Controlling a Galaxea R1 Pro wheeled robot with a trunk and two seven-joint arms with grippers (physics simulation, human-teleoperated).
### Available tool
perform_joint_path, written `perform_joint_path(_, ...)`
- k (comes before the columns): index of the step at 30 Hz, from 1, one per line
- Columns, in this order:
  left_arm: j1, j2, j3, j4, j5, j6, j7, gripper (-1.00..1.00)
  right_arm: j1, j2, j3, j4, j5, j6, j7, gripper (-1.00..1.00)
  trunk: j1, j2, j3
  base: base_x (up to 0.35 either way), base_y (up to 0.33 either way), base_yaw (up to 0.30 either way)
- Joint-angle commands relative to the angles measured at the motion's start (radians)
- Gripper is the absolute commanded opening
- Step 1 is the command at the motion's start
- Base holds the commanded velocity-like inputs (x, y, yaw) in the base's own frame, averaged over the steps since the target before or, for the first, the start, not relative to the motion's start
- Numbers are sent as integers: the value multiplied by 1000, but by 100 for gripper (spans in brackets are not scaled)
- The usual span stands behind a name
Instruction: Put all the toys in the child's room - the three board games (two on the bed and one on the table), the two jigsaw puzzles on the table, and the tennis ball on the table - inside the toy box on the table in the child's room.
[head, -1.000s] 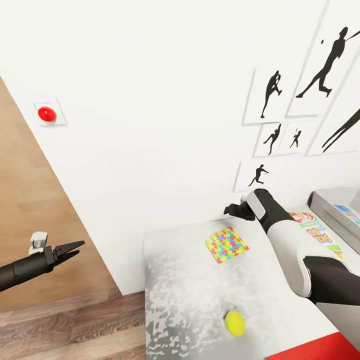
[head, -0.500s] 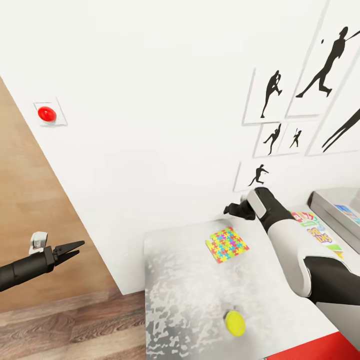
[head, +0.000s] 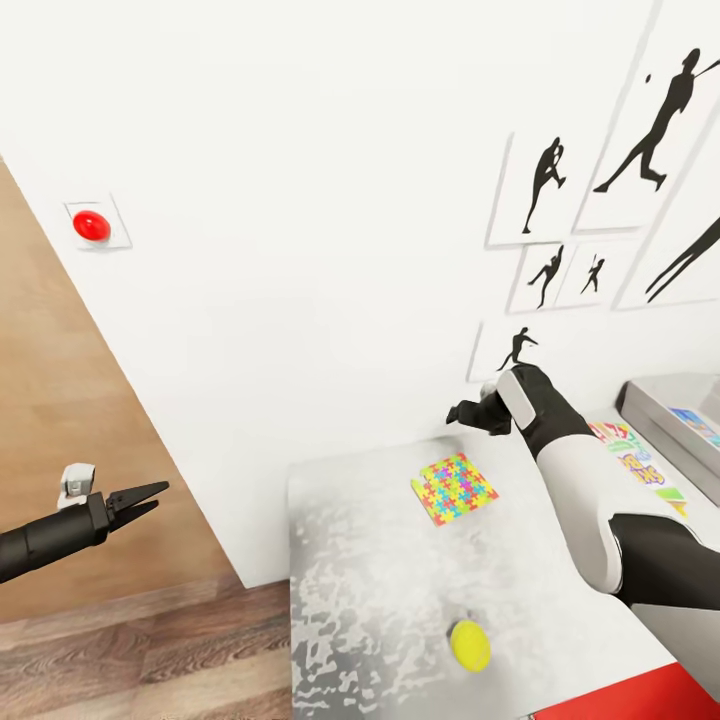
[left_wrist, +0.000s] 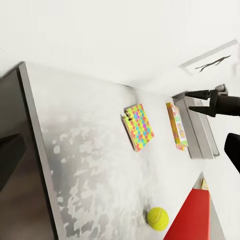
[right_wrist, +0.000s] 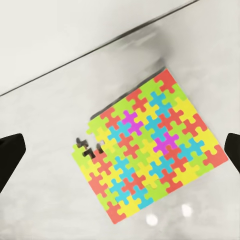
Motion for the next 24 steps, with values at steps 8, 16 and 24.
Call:
perform_joint_path(8,-1,0,2,0,-4,5,-6,100,-10,-1,0,2,-11,3,-10,100,1,-2,-14,0,0,0)
perform_joint_path(16,-1,0,2,0,-4,5,-7,100,-16,-4,2,5,-11,3,-10,100,1,-2,-27,0,0,0)
perform_joint_path(24,-1,1,2,0,-4,5,-8,100,-17,-10,0,26,-10,3,-11,100,1,-2,-40,0,0,0)
